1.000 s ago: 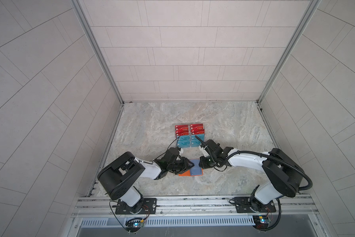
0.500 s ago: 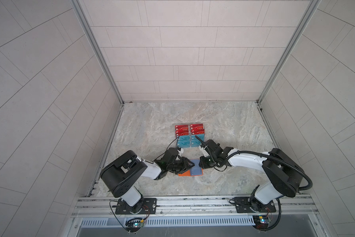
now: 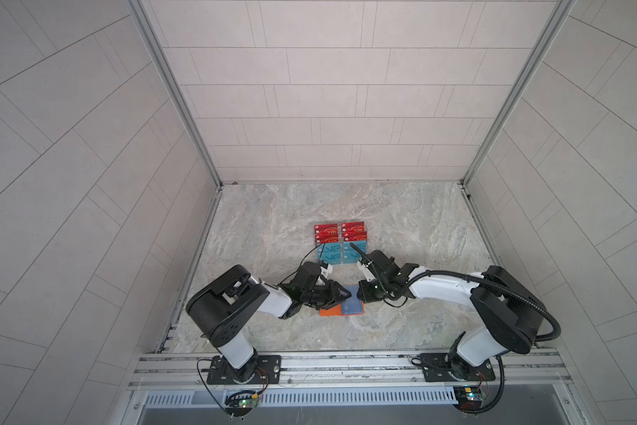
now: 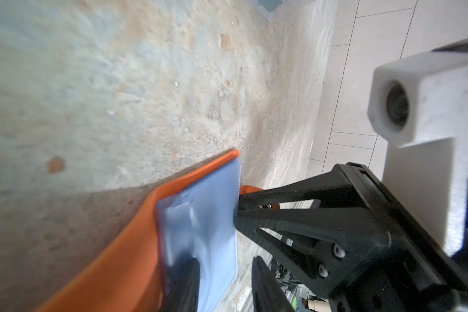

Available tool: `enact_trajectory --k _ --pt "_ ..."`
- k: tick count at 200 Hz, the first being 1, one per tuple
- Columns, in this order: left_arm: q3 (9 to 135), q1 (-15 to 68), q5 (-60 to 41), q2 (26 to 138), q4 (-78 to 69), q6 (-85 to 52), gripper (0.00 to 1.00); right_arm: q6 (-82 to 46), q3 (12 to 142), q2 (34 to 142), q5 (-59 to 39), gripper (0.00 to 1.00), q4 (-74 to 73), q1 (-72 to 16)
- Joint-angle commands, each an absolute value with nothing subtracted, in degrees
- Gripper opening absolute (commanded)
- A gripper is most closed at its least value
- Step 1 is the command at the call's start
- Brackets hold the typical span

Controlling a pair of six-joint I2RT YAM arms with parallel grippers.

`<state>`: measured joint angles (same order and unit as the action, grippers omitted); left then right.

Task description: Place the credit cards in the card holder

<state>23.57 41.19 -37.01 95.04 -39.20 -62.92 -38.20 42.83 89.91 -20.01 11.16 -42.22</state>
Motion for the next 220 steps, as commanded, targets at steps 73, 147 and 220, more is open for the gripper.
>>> enact_trajectory --k 73,147,220 --pt "25.0 40.7 -36.8 96.0 -35.0 -59.7 0.33 -39.4 42.8 87.6 -18.4 0.17 12.2 -42.3" --pt "25.4 40.7 -36.8 96.0 -35.5 -59.6 0.22 -39.7 42.6 83.8 -16.4 0.16 13.7 -42.3" --pt "24.9 40.7 -36.6 95.5 -36.5 -60.1 0.00 -39.8 42.4 81.1 -15.7 0.14 14.3 -42.3"
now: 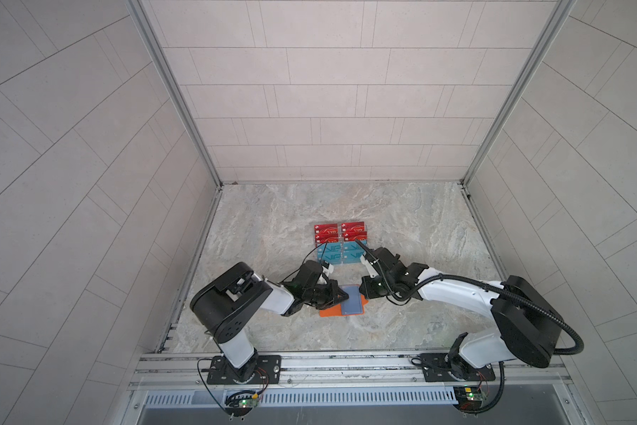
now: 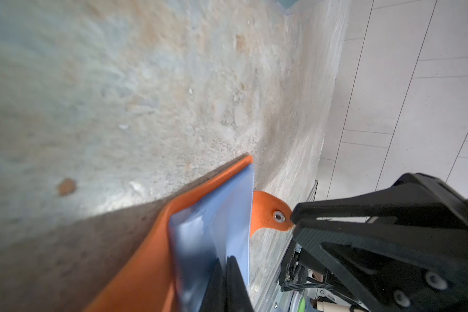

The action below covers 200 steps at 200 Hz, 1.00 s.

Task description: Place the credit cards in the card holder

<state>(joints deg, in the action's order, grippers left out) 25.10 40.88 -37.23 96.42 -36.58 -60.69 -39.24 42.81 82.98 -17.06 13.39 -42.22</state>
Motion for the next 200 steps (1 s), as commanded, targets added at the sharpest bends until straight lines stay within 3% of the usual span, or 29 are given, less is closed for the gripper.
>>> enact_trajectory --k 1,200 --pt "25.0 40.7 -36.5 95.4 -36.4 -60.1 0.00 -39.8 42.4 81.1 -15.7 0.14 14.3 -42.3" --pt "21.7 40.7 -38.4 90.1 -37.0 -58.5 0.00 -40.2 40.9 87.8 -25.0 0.14 5.6 -41.8"
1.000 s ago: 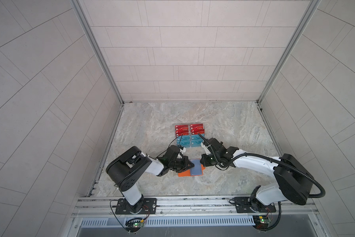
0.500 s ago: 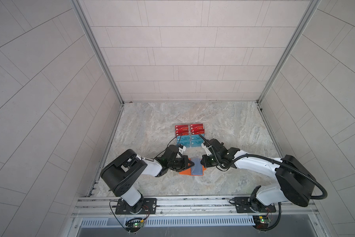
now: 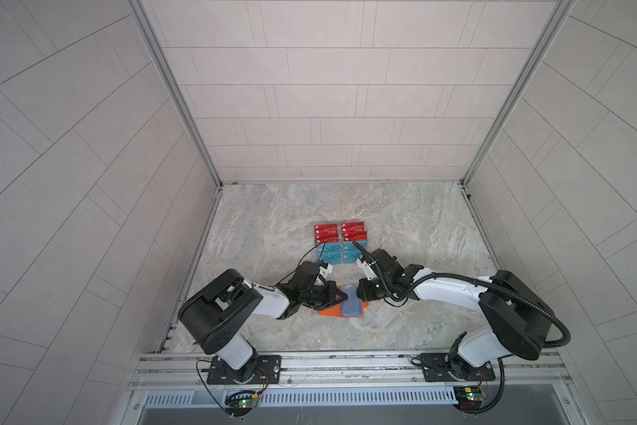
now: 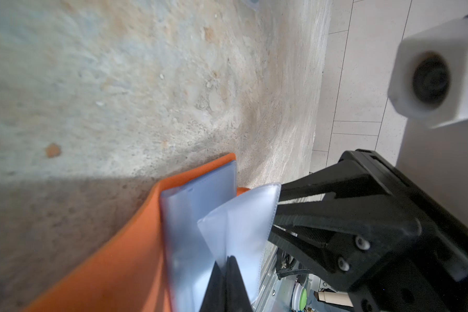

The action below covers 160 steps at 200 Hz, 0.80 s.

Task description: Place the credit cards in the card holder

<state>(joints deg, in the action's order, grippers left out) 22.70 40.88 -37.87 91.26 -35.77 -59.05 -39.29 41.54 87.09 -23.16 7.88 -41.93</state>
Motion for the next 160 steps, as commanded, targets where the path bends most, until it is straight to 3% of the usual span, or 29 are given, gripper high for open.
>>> enact_trajectory --k 1,58,96,160 --pt "21.7 40.7 -38.4 90.1 -37.0 -58.6 0.00 -40.2 40.8 87.8 -25.0 0.14 5.6 -41.8" --pt "21.5 40.7 -38.7 90.2 -38.2 -59.5 0.05 -41.6 40.3 88.8 -28.6 0.15 2.9 -41.8" --pt "21.5 40.8 -38.4 89.1 -37.6 -60.1 0.32 -43.7 38.7 89.4 -29.8 0.14 -0.2 -41.8" --pt "24.9 40.8 -37.8 83.5 -24.8 -56.3 0.53 -45.5 38.2 90.3 -32.0 0.15 -3.4 -41.8"
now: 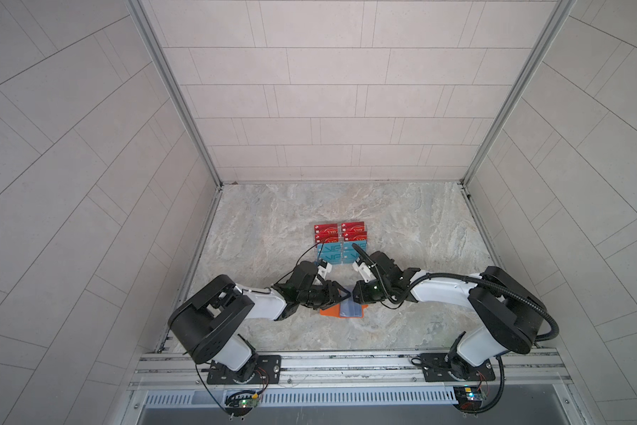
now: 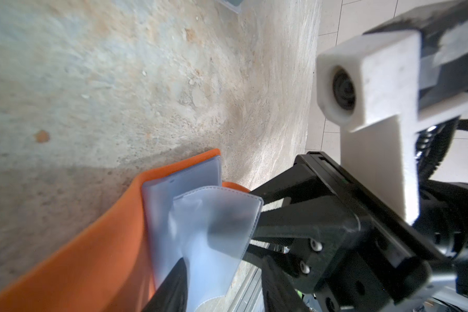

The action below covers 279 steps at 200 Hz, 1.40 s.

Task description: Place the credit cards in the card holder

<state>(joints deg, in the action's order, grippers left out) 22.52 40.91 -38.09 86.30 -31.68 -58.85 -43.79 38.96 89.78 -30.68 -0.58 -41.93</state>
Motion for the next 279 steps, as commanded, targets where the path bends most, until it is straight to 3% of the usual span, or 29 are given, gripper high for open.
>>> enact_trajectory --k 1,35,156,187,246,279 --pt "24.9 40.8 -37.7 83.3 -24.2 -56.2 0.53 -45.6 38.1 90.3 -32.1 0.15 -3.5 -41.8" --pt "28.3 40.8 -33.5 79.2 -6.6 -49.6 0.56 -47.7 37.0 90.3 -33.9 0.15 -6.8 -41.8" --pt "30.6 38.5 -28.6 68.1 4.5 -47.1 0.51 -50.0 37.3 89.5 -35.6 0.15 -10.1 -42.4" --pt "29.9 38.1 -28.3 67.8 4.1 -47.5 0.43 -49.1 39.0 89.6 -35.9 0.27 -9.3 -43.5" --pt "29.1 35.4 -27.5 64.9 5.2 -46.9 0.42 -48.8 39.3 91.0 -35.2 0.20 -9.6 -44.0" --pt "30.5 35.2 -25.6 62.2 10.4 -44.4 0.46 -48.6 40.9 93.9 -35.0 0.17 -10.3 -44.5"
